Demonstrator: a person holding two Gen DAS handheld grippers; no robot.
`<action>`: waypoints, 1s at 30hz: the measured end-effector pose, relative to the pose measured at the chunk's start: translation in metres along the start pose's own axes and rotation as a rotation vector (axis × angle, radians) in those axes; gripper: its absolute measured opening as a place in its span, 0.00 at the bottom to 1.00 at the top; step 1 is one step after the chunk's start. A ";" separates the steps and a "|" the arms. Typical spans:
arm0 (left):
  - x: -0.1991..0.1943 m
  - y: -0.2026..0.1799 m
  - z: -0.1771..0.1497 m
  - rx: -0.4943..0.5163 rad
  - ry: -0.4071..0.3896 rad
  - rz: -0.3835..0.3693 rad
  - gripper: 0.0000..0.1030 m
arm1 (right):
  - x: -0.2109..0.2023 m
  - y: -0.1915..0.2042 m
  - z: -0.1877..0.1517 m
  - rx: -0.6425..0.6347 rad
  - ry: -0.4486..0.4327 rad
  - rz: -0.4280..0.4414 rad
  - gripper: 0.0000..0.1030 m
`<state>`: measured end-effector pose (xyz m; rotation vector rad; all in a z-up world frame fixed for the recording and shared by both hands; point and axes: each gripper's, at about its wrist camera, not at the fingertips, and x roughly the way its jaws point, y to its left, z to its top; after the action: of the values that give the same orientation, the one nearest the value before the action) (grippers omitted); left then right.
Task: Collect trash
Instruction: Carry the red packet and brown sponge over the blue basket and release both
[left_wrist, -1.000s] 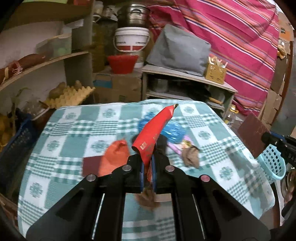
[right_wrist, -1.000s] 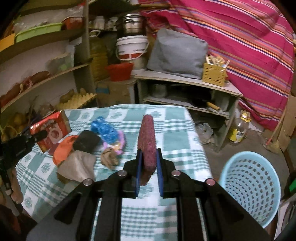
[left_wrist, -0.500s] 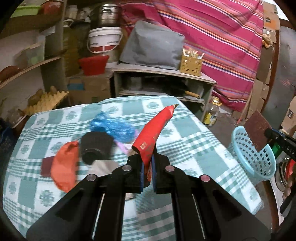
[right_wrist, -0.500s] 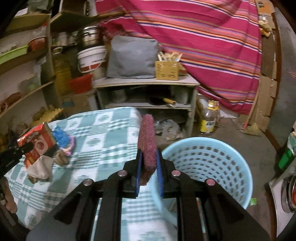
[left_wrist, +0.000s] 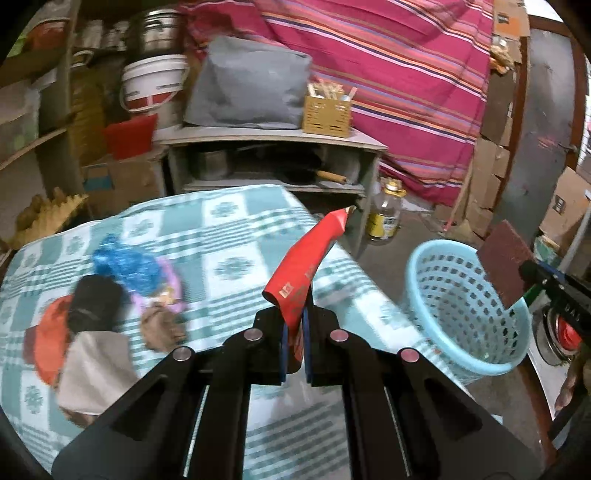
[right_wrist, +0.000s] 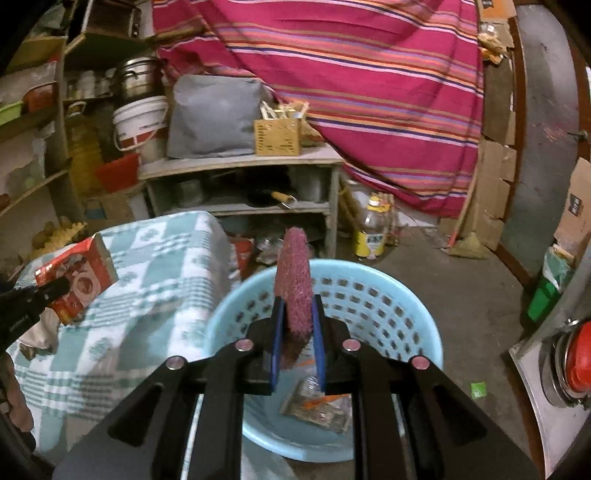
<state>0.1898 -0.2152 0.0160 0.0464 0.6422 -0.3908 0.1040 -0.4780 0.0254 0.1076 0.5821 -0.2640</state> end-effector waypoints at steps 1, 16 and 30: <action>0.005 -0.009 0.000 0.006 0.004 -0.017 0.04 | 0.000 -0.005 -0.002 0.011 0.002 -0.007 0.15; 0.046 -0.105 0.012 0.109 0.022 -0.182 0.04 | 0.001 -0.065 -0.008 0.131 -0.013 -0.084 0.15; 0.071 -0.158 0.027 0.154 0.041 -0.242 0.05 | 0.008 -0.074 -0.006 0.148 -0.023 -0.119 0.15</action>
<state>0.1993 -0.3906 0.0079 0.1244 0.6589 -0.6747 0.0866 -0.5499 0.0144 0.2132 0.5468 -0.4235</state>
